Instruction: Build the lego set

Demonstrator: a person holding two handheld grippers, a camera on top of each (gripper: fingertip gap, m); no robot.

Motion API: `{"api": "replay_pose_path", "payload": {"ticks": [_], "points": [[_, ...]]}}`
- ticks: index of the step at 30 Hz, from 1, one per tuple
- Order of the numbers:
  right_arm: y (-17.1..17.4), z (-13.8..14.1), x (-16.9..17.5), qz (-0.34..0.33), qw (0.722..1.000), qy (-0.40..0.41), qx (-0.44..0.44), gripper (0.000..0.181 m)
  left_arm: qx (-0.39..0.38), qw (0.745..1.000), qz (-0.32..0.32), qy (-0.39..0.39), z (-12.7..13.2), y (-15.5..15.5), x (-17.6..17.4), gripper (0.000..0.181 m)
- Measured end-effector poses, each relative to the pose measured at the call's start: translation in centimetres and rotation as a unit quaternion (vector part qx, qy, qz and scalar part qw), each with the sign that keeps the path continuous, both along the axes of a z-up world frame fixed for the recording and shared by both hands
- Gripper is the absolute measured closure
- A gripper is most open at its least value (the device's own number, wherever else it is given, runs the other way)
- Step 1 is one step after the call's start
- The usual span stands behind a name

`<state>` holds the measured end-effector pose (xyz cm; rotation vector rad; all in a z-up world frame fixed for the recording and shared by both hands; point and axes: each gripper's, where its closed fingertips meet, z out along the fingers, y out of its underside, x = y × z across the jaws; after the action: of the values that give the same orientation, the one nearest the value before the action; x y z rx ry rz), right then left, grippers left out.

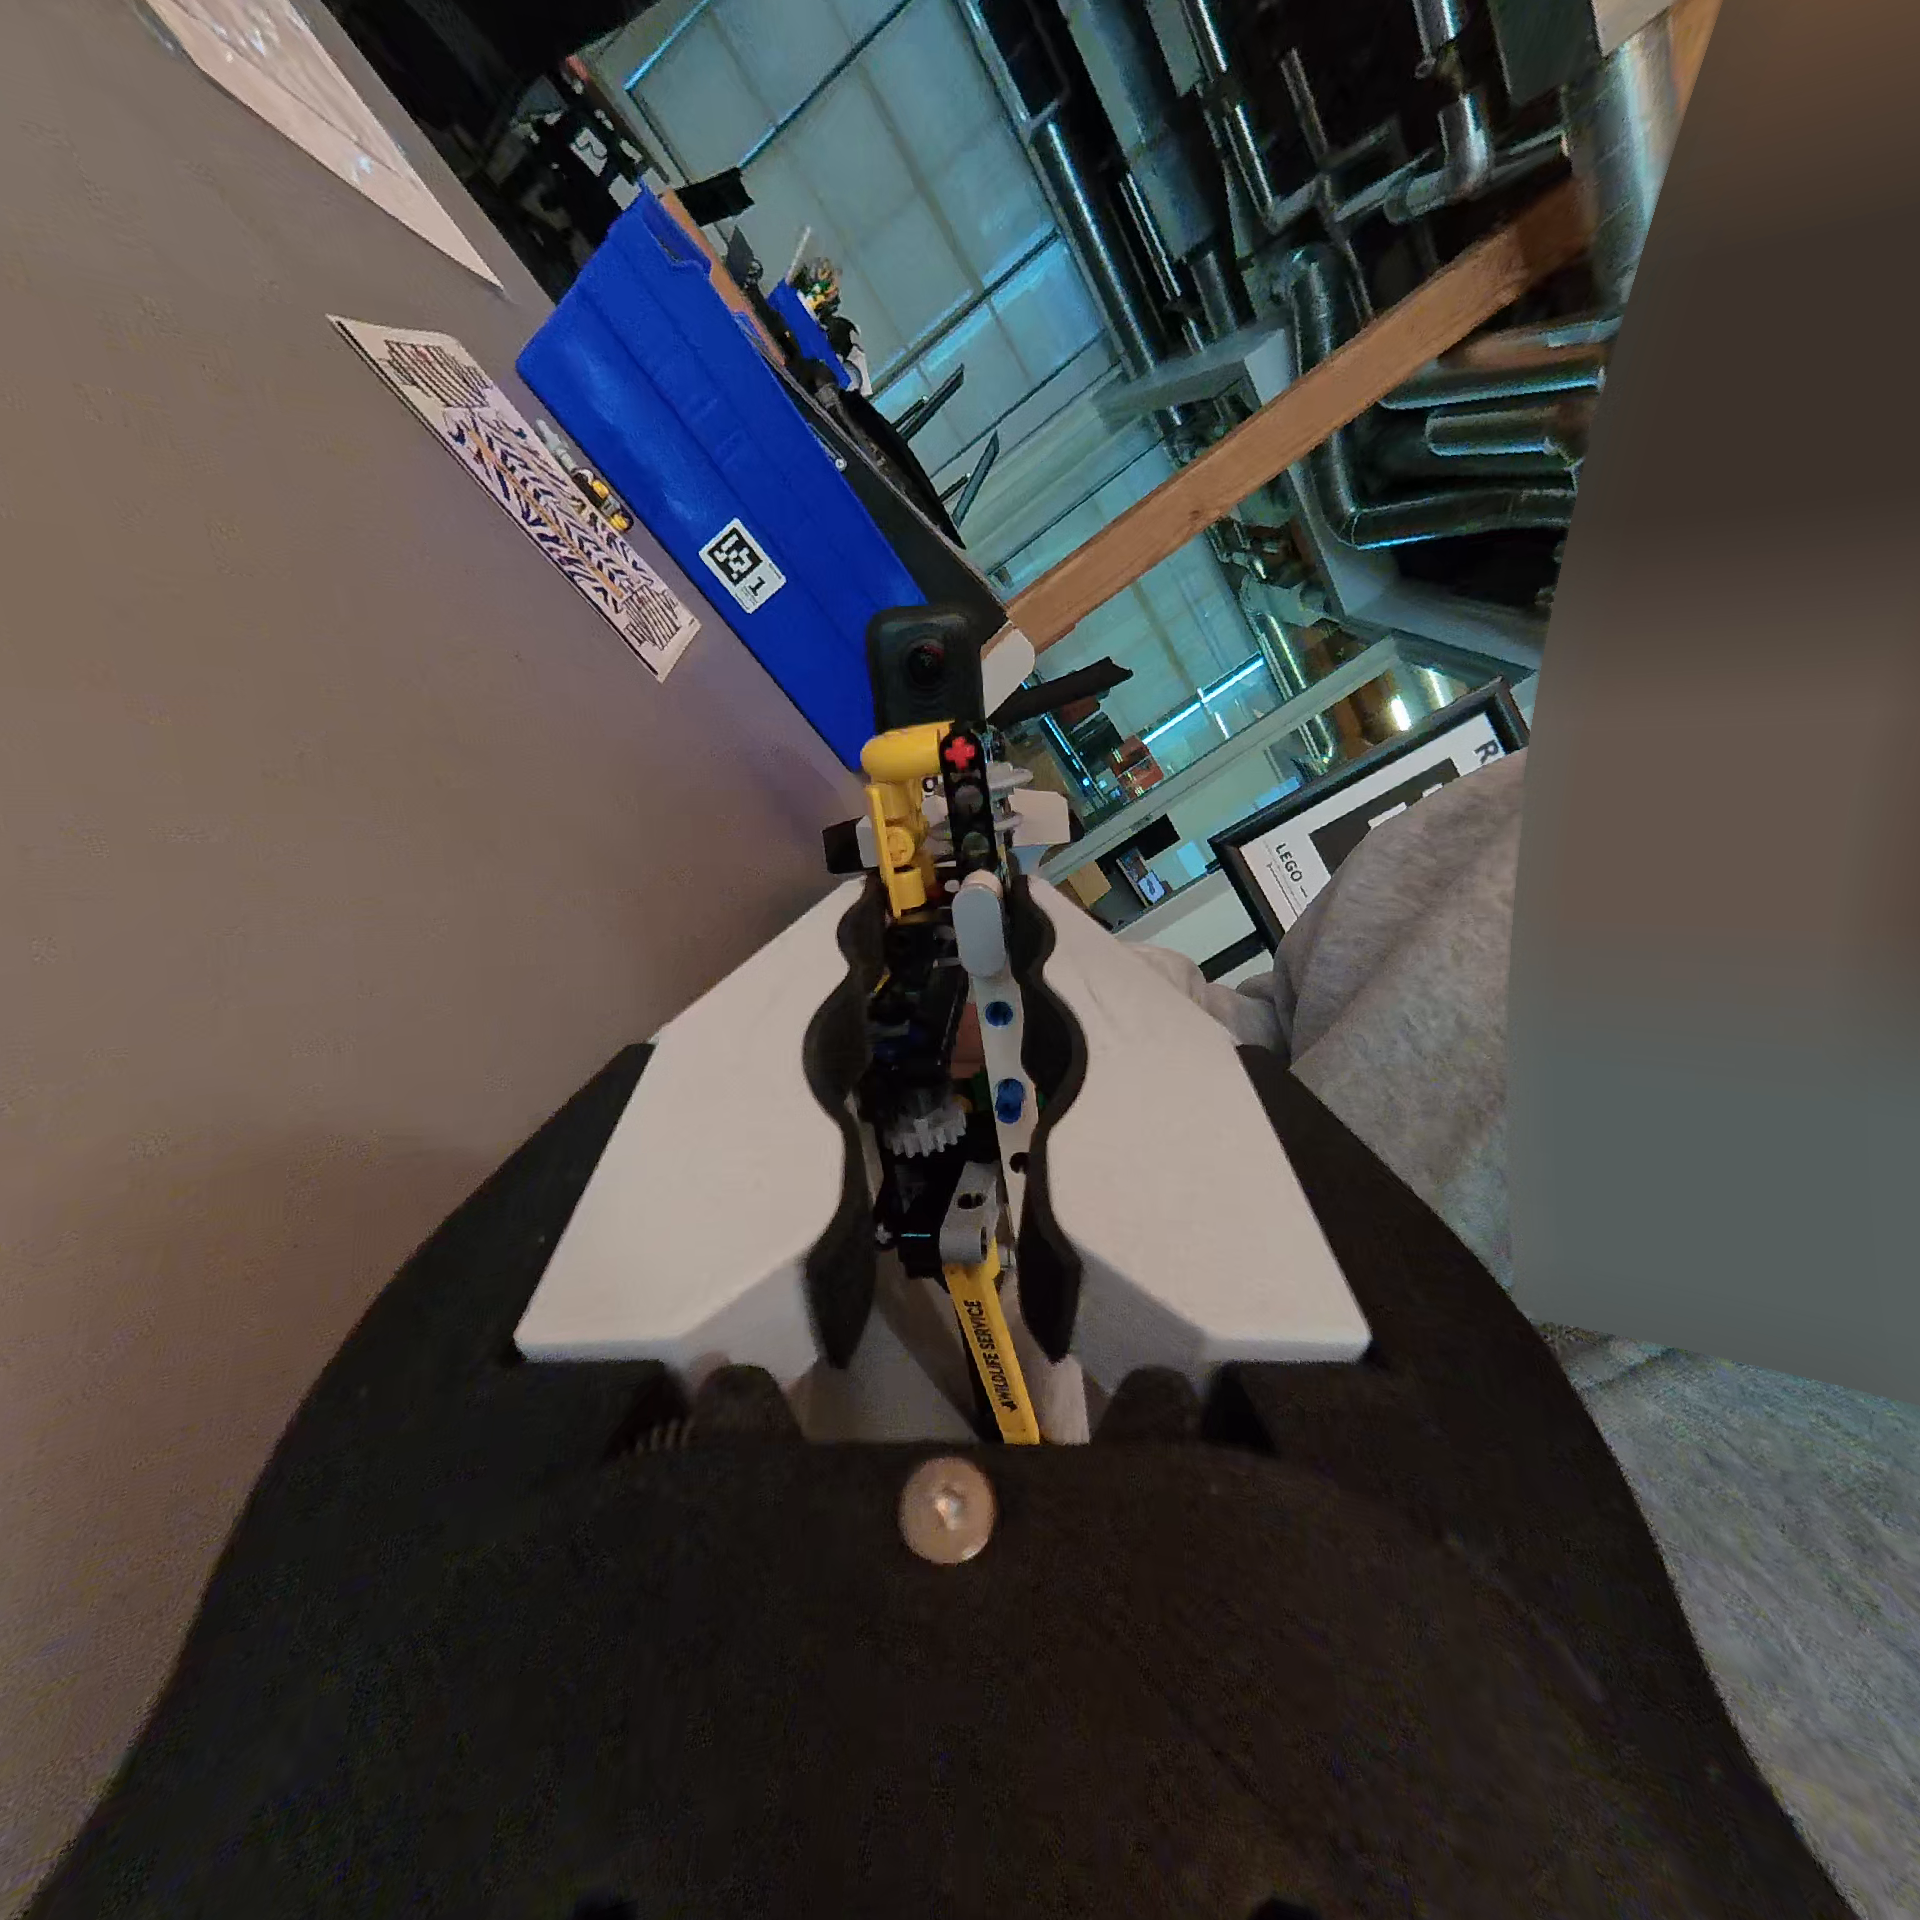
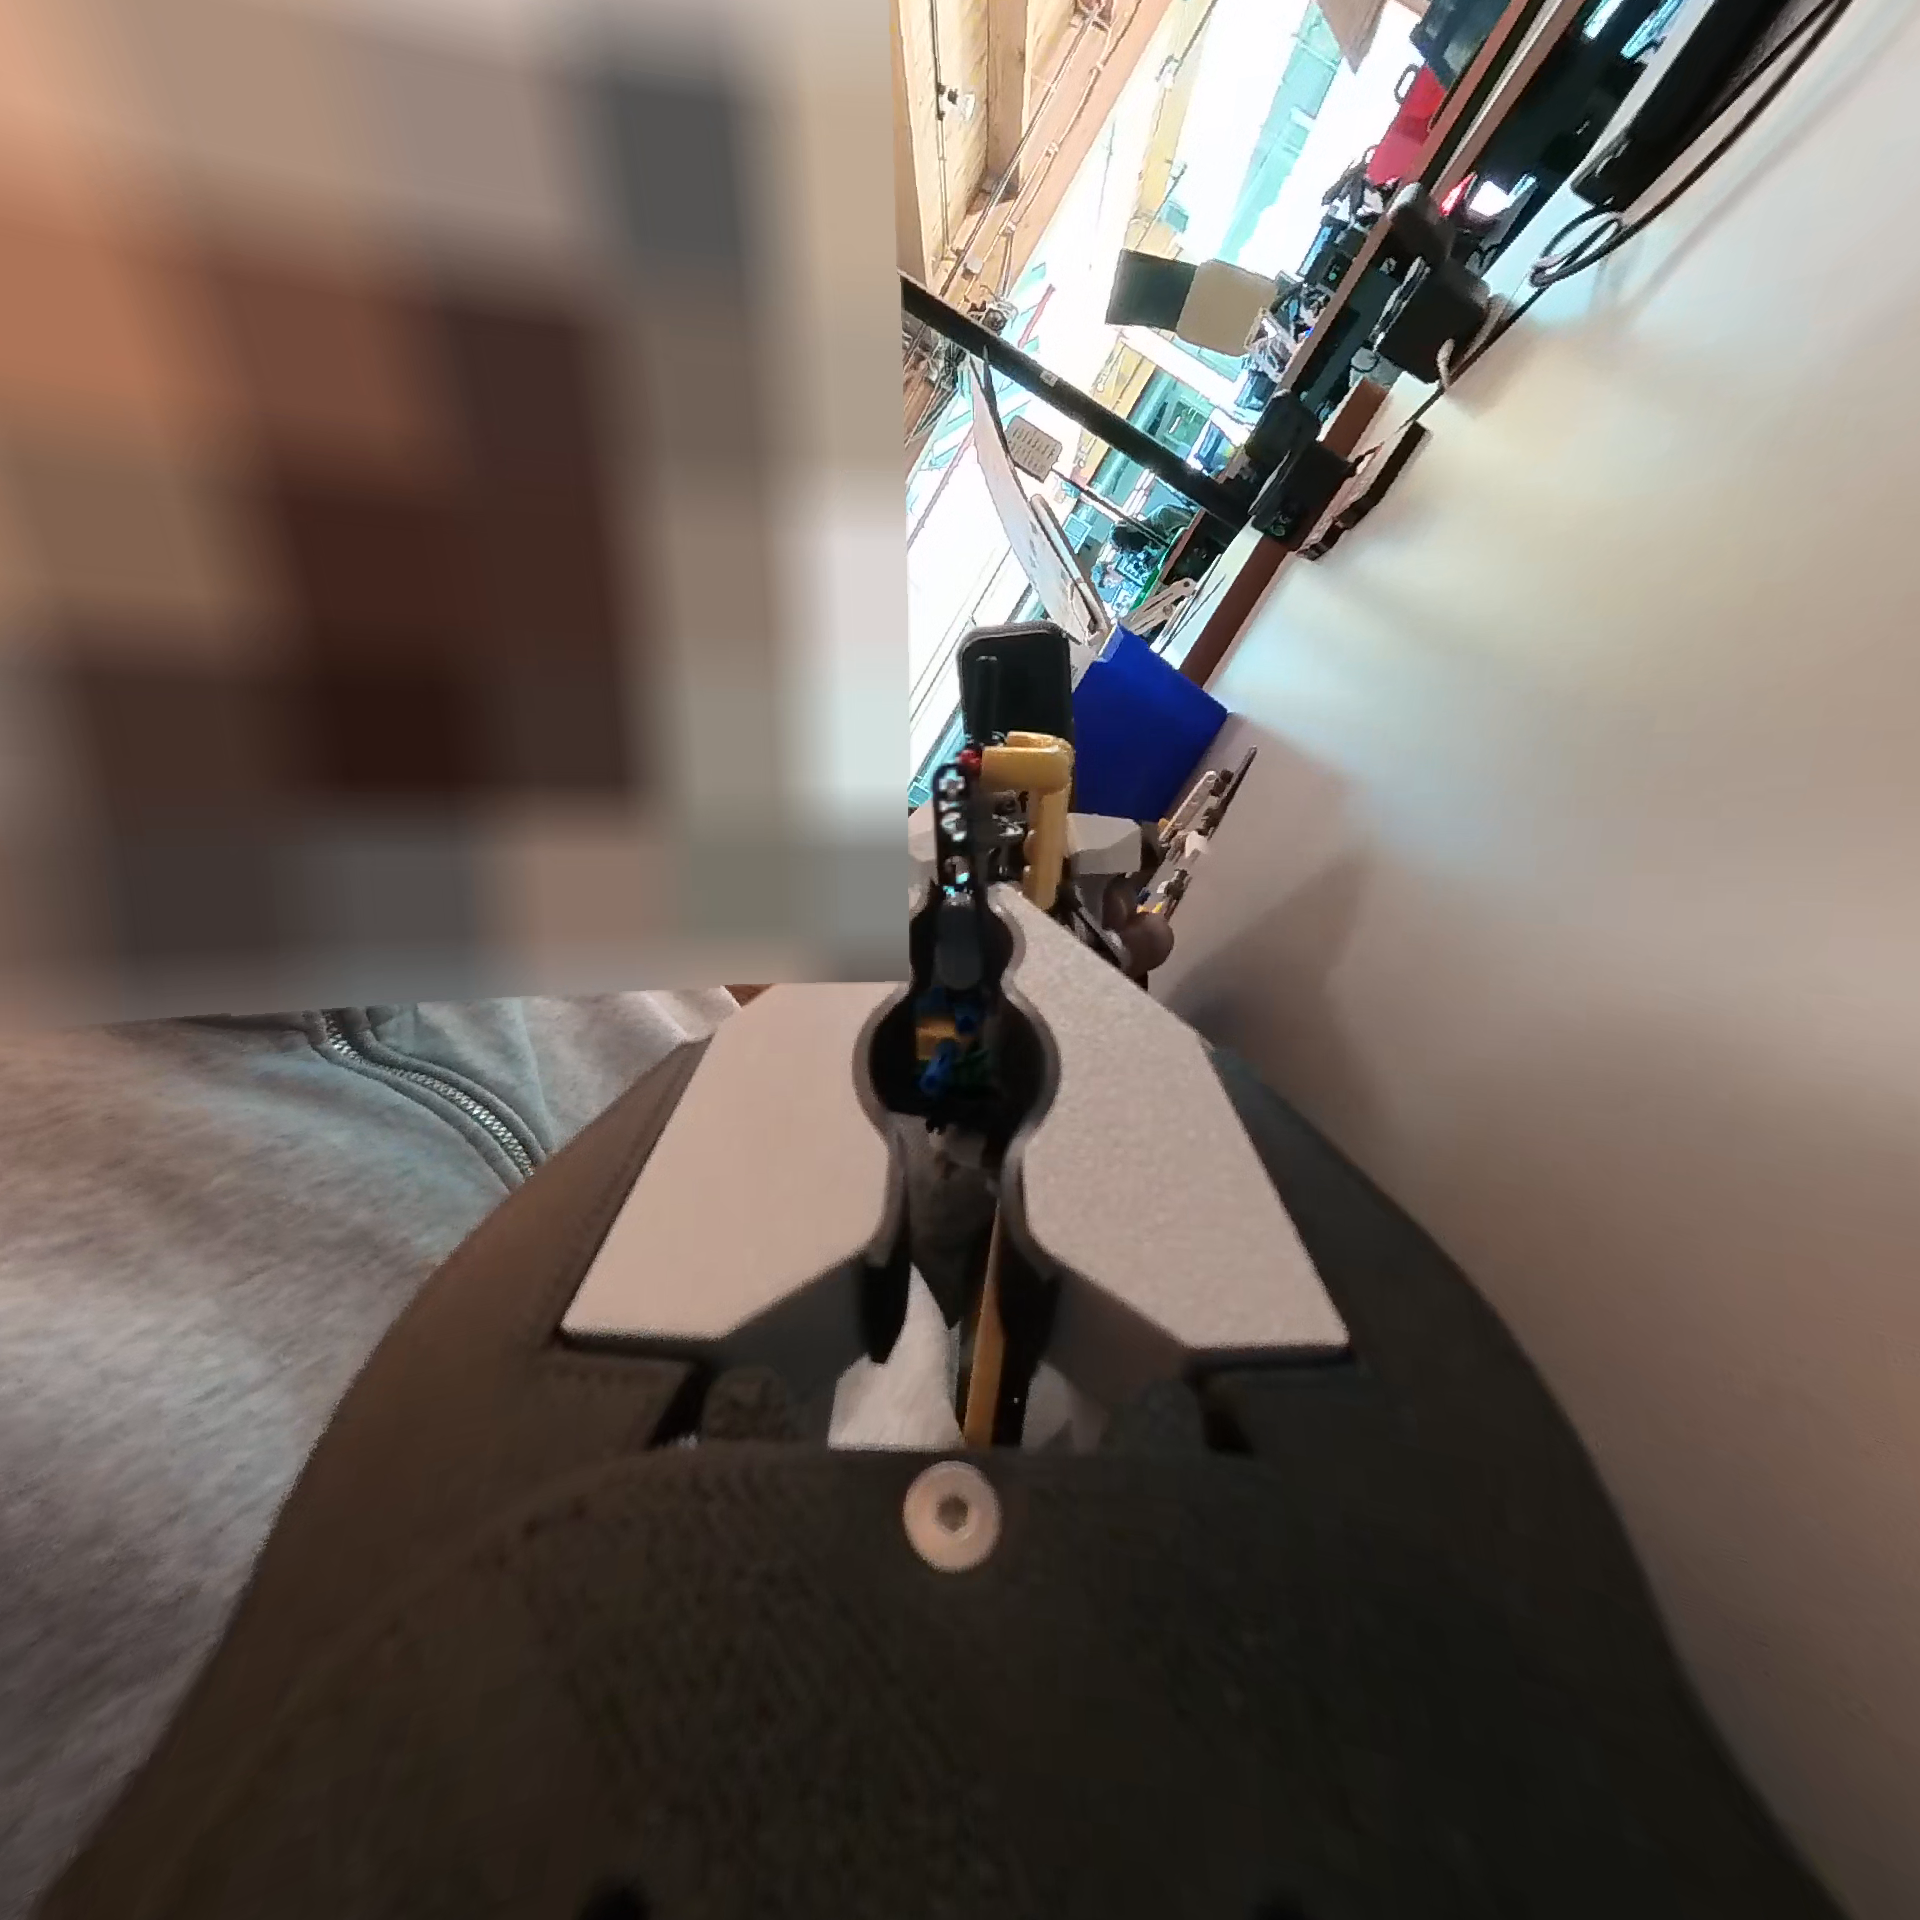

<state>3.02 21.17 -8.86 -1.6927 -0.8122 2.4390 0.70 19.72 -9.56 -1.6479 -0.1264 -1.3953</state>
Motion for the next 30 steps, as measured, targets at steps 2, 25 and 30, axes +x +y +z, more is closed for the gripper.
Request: {"api": "replay_pose_path", "payload": {"ticks": [2, 25, 30], "points": [[0.07, -0.04, -0.02, -0.003, 1.000, -0.002, 0.004, 0.176, -0.001, 1.000, 0.000, 0.001, -0.03, 0.01, 0.02, 0.160], [0.46, -0.38, -0.38, -0.012, 0.999, -0.038, -0.009, 0.177, -0.013, 1.000, 0.010, 0.025, -0.36, 0.16, -0.08, 0.159], [0.47, -0.59, -0.34, -0.008, 0.999, -0.046, -0.005, 0.177, -0.020, 0.999, 0.008, 0.031, -0.55, 0.16, 0.02, 0.159]]}}
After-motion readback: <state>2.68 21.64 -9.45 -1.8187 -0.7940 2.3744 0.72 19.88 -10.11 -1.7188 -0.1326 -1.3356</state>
